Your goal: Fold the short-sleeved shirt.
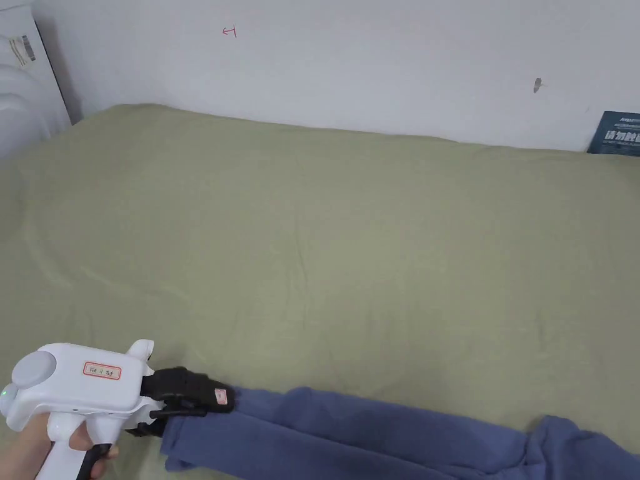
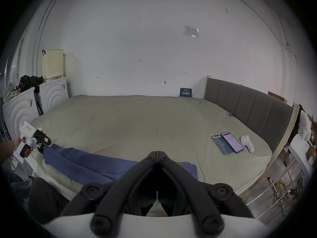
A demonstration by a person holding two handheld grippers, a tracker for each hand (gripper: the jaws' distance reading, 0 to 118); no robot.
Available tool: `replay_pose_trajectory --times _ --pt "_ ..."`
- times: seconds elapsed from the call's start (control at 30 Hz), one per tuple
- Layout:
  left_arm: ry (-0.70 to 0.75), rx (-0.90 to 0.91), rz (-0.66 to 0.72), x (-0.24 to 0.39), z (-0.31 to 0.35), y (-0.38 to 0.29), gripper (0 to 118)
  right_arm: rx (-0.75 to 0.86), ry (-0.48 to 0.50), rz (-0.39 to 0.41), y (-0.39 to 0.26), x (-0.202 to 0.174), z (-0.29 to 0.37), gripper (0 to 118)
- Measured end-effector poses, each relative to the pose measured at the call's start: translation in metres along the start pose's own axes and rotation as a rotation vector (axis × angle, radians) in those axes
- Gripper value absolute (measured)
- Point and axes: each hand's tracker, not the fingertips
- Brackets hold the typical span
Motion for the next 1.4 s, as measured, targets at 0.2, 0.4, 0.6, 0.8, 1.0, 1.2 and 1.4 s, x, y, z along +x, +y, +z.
replay_pose_trajectory --times 0.2,0.4,0.6,0.8,1.0,1.2,1.4 --pt "0.076 0.069 0.029 -0.004 0.005 -0.005 8 0.014 0.025 -0.02 0.001 0.0 0.006 0" --pt "0.1 0.155 0.057 0.006 0.049 -0.011 8 0.035 0.051 -0.036 0.005 0.002 0.009 0" --pt "0.221 0.202 0.022 0.017 0.114 -0.022 8 0.067 0.071 -0.015 0.012 0.004 0.012 0" --pt "0.342 0.19 -0.071 0.057 0.116 -0.033 8 0.088 0.079 -0.021 0.013 0.005 0.012 0" --pt "0.412 0.139 -0.293 0.142 0.061 -0.056 8 0.078 0.092 -0.034 0.01 0.004 0.012 0" --pt "0.493 0.04 -0.405 0.196 -0.031 -0.075 8 0.053 0.099 -0.064 -0.001 0.011 0.011 0" --pt "0.488 -0.052 -0.499 0.205 -0.132 -0.09 118 0.028 0.082 -0.093 -0.009 0.023 0.012 0"
